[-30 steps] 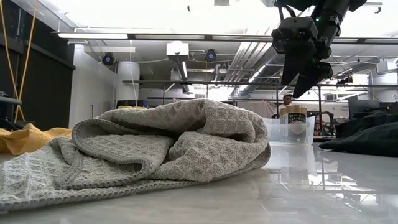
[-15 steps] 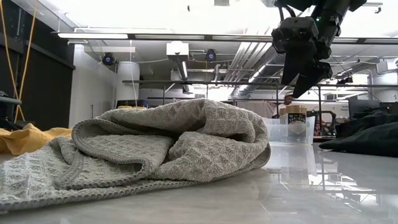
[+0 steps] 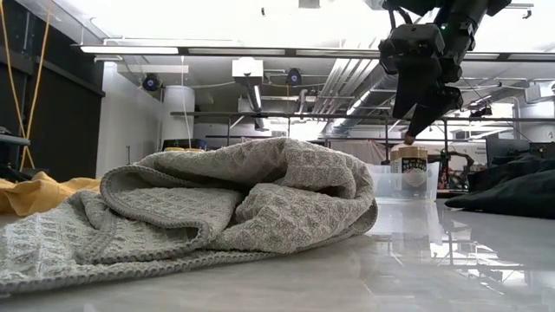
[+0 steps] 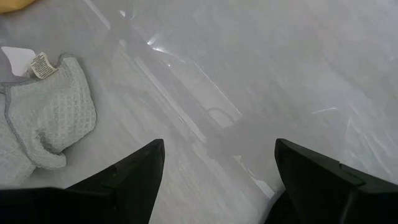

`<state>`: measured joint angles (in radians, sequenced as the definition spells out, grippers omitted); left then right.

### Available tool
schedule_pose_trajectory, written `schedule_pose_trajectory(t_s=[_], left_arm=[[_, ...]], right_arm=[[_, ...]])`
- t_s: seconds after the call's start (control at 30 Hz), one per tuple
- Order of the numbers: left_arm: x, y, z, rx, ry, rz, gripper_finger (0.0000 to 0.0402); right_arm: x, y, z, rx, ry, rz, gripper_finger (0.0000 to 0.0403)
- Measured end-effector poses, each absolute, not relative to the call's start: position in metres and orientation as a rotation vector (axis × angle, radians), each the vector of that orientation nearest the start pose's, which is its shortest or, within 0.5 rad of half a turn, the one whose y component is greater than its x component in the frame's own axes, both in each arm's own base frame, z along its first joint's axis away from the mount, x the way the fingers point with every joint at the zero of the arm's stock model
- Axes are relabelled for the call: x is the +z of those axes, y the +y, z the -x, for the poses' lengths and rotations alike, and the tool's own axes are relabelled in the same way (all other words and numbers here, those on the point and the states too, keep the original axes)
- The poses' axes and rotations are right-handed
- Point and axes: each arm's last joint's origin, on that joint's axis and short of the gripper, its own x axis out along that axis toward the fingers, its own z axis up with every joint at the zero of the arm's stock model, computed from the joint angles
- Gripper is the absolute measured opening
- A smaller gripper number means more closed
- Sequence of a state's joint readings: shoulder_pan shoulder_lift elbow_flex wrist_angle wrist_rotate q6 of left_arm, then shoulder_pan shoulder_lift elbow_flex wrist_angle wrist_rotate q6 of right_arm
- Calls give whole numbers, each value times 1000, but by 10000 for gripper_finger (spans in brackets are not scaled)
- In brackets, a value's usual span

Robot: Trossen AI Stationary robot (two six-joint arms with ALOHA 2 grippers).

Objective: Sort spices by type
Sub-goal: Put the gold seasoning bottle into the right transparent bin

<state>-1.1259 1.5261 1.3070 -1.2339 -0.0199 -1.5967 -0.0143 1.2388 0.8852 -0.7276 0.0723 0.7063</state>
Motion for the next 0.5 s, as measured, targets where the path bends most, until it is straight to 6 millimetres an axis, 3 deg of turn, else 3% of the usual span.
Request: schedule_pose_trajectory(t_s=[0.3,0.5], left_arm=[[255,-245,-115,298,1552,480,0],[253,-244,-117,289,1558,480,0]], right_arm=[[239,-5,-230,-459,1003,-611,300],[239,-5,-230,-459,1003,-613,300]])
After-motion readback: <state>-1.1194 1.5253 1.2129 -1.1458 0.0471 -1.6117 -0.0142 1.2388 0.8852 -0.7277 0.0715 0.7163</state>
